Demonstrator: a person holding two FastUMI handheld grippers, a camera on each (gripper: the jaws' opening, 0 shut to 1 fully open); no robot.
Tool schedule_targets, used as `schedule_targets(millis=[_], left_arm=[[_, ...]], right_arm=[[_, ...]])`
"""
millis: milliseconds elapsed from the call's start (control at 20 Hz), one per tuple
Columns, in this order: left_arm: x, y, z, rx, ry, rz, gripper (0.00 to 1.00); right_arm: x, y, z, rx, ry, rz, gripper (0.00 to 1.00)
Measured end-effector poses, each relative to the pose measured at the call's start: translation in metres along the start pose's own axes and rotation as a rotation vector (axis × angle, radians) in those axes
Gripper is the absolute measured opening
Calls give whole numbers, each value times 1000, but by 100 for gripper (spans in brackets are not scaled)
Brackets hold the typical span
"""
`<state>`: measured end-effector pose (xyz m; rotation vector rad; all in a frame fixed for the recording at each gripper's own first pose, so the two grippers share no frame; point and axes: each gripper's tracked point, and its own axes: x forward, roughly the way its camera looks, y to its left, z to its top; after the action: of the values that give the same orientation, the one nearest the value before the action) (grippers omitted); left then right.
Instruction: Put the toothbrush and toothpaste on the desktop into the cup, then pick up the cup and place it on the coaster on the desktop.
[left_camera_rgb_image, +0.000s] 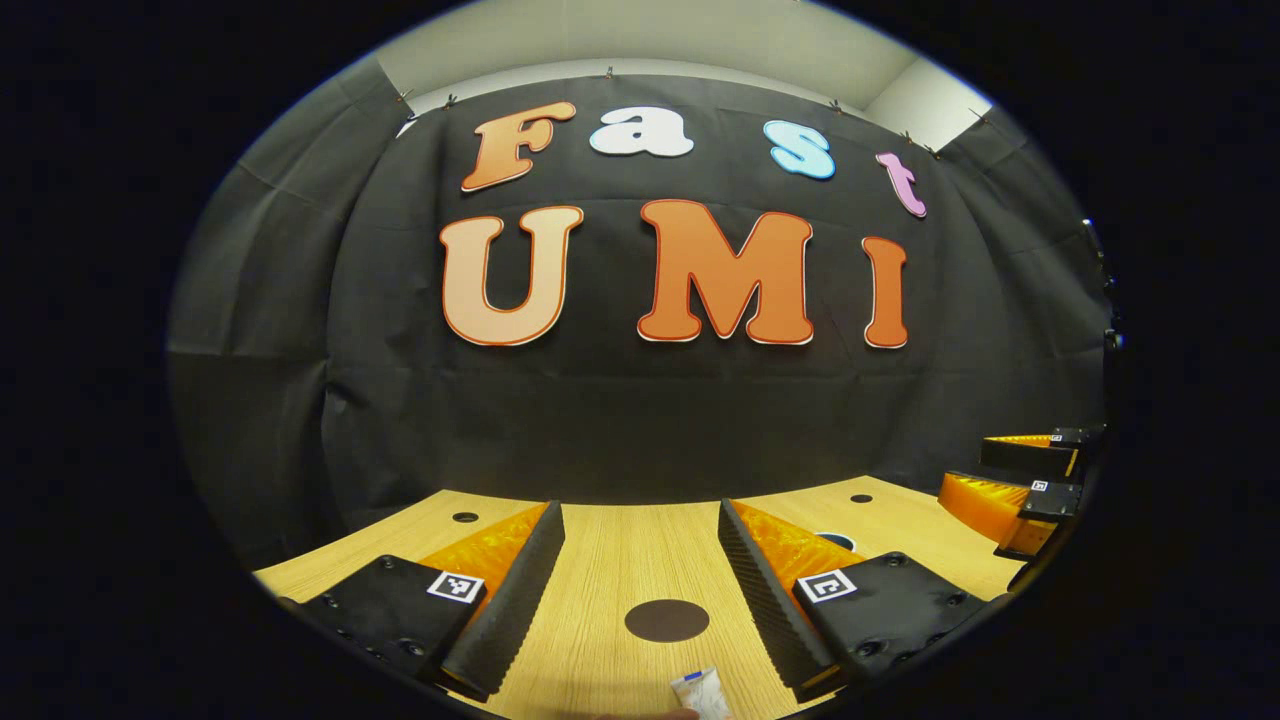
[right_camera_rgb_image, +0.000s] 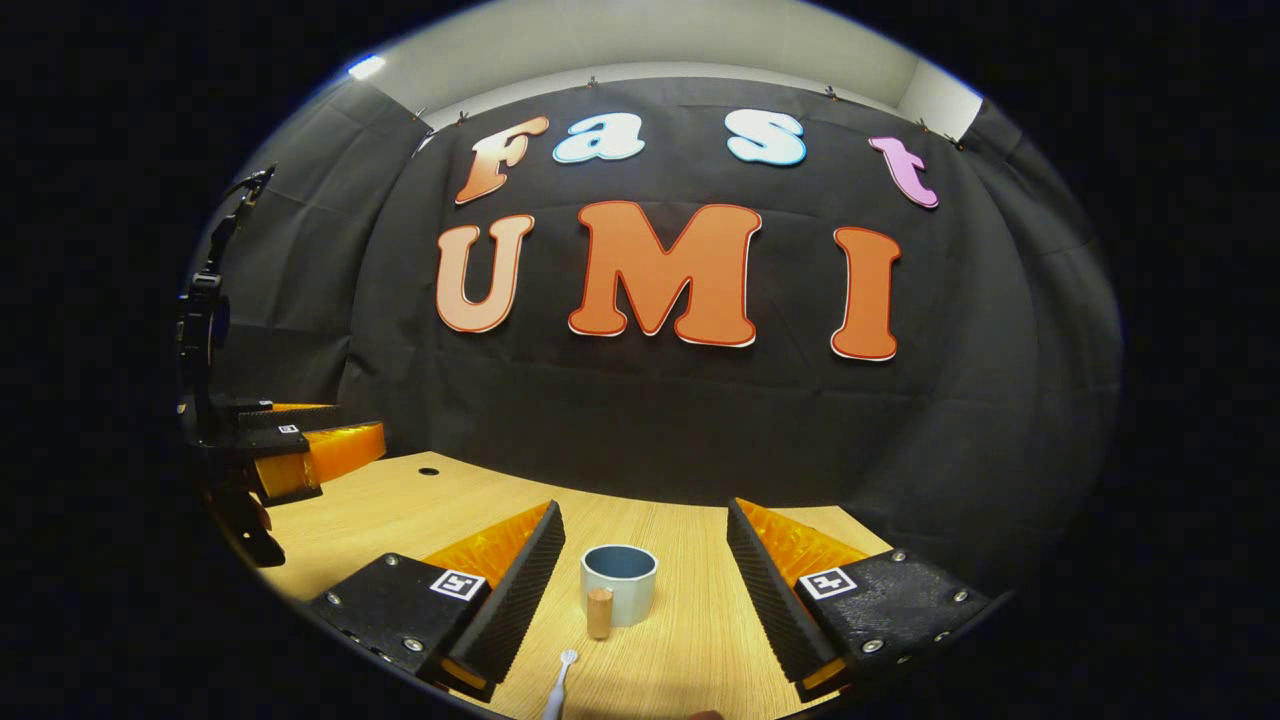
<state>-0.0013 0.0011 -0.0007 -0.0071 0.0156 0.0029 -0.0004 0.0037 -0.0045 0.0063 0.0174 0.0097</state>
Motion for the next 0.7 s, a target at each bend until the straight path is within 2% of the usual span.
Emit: schedule_targets(millis=[450, 700], left_arm=[[3, 0, -9, -3, 40, -11, 99], [7, 5, -35, 46, 137, 17, 98]], right_arm=[[-2, 1, -1, 11, 5, 10, 98], [-2, 3, -9, 9, 37, 10, 98]])
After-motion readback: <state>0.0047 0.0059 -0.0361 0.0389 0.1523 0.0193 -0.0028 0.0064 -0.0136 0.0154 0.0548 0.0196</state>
